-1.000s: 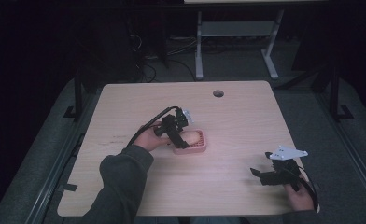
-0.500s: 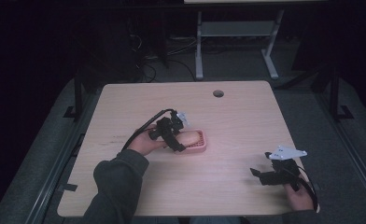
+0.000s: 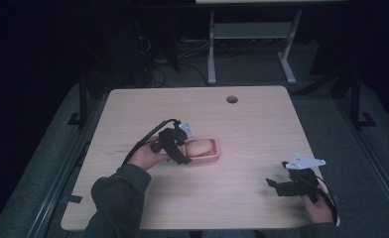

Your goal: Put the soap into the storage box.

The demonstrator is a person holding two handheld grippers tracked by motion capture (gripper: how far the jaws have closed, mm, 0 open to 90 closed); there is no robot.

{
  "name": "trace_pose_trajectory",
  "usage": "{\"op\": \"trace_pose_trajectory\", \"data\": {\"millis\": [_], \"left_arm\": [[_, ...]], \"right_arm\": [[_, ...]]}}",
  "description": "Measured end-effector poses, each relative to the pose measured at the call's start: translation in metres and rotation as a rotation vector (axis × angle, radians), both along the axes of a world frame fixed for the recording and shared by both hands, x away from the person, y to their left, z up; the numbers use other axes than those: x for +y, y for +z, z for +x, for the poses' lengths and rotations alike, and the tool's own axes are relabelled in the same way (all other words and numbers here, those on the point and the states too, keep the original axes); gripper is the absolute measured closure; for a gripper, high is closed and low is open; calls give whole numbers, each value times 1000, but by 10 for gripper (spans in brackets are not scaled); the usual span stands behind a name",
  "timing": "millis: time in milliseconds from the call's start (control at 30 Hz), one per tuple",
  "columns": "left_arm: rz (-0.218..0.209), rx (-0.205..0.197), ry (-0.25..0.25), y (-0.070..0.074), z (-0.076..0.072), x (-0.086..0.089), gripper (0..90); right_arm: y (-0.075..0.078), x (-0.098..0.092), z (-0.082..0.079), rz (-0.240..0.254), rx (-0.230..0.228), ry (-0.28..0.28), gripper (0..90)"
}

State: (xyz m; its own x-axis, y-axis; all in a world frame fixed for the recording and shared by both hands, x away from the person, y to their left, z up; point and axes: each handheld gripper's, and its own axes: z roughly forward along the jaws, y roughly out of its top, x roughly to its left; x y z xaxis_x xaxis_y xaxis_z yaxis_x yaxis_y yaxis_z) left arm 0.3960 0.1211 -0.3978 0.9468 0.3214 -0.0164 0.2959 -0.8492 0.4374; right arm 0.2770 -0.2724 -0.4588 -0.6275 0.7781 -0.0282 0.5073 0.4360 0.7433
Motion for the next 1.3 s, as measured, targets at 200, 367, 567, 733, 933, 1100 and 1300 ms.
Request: {"op": "trace_pose_trajectory", "data": {"millis": [200, 367, 567, 733, 933, 1100, 1300], "left_arm": [[9, -3, -13, 0, -5, 4, 239], [-7, -1, -6, -1, -10, 10, 239], [-9, -1, 2, -4, -15, 20, 239], [-16, -1, 9, -7, -21, 30, 239], [-30, -2, 15, -8, -27, 36, 239], [-25, -9, 16, -8, -33, 41, 239], [-27, -21, 18, -5, -38, 47, 239]], "right_arm": [[-1, 0, 1, 1, 2, -6, 141], [-1, 0, 2, -1, 8, -10, 141], [-3, 1, 4, -9, 16, -7, 141], [-3, 0, 4, -14, 15, -14, 141], [-3, -1, 4, -14, 15, -18, 142], [-3, 0, 4, -15, 19, -22, 142], [-3, 0, 4, -16, 14, -26, 141]]}}
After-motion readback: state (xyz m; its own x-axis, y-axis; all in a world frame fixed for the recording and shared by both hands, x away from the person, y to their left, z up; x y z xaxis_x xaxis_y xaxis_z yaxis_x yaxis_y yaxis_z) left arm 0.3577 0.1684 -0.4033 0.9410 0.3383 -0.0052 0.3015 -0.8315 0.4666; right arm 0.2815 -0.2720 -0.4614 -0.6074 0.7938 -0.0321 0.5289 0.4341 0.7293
